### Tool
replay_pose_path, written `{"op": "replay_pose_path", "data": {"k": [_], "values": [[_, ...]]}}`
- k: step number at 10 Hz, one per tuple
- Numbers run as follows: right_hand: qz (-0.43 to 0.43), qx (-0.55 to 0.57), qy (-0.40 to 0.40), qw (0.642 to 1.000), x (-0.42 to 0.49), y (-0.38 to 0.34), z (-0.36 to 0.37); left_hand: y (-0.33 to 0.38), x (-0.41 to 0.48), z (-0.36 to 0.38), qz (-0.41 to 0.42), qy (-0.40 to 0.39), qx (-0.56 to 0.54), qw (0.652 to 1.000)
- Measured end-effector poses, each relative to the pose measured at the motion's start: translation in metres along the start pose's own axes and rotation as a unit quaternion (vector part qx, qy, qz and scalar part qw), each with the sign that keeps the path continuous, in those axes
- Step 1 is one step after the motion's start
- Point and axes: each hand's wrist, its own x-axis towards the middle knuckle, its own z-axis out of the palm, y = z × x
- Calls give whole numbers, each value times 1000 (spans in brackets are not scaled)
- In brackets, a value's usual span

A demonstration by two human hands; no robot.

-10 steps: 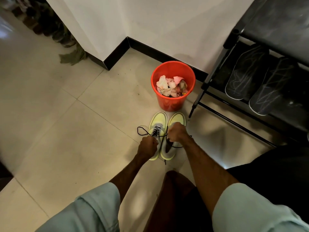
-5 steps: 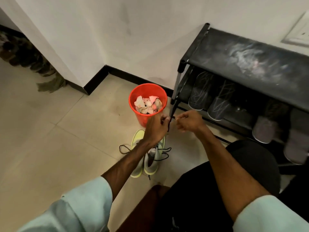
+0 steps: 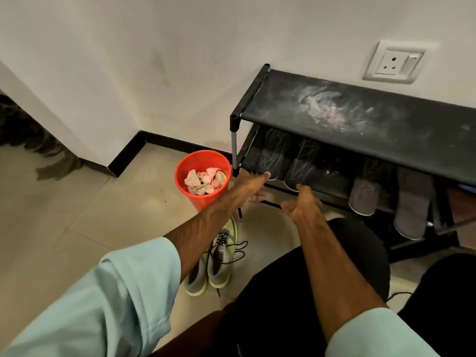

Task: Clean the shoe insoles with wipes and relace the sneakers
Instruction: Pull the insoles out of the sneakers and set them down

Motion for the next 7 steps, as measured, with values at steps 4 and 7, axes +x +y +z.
{"op": "replay_pose_path", "data": {"k": [4, 7], "values": [[4, 88, -60, 994, -10, -3, 8, -3, 28, 7, -60, -22, -132, 989], [27, 6, -129, 991, -50, 18, 0, -37, -33, -55, -54, -156, -175, 971]]}}
